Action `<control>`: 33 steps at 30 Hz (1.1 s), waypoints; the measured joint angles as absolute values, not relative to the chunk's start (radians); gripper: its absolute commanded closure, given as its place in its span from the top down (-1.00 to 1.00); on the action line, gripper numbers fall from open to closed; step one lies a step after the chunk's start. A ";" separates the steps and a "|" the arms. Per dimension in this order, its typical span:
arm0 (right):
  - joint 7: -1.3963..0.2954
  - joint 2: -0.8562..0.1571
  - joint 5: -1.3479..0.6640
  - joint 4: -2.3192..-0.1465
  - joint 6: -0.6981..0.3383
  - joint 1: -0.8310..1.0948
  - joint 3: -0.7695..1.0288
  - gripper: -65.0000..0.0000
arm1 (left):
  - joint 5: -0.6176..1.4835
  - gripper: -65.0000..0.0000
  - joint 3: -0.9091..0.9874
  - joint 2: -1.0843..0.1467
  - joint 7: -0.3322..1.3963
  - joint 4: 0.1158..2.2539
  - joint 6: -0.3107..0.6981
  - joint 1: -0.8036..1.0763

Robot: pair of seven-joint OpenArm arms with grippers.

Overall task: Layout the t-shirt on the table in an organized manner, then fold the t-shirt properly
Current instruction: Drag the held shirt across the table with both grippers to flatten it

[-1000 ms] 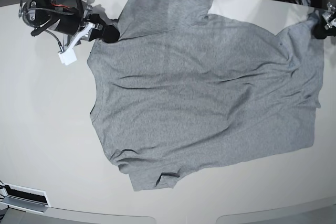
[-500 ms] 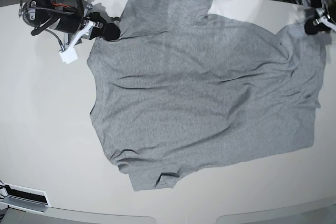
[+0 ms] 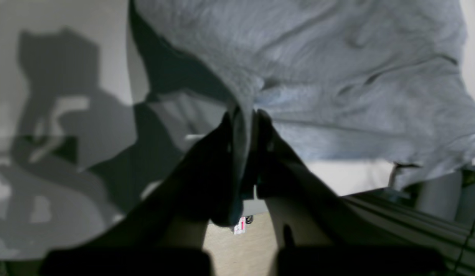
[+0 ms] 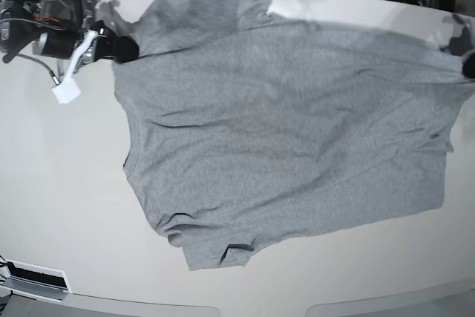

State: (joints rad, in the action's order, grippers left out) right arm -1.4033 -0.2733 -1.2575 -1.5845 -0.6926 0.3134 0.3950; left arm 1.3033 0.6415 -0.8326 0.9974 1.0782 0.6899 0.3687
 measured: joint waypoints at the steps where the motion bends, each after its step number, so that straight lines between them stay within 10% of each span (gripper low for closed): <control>1: -1.403 -0.282 -1.258 -1.595 -0.693 0.325 0.395 -1.00 | 1.327 -1.00 0.641 -0.847 1.013 1.088 0.690 0.368; 33: -1.404 -0.327 -1.204 -1.951 -0.693 0.649 0.394 -1.00 | 1.468 -1.00 0.641 -0.979 1.320 1.240 0.693 0.601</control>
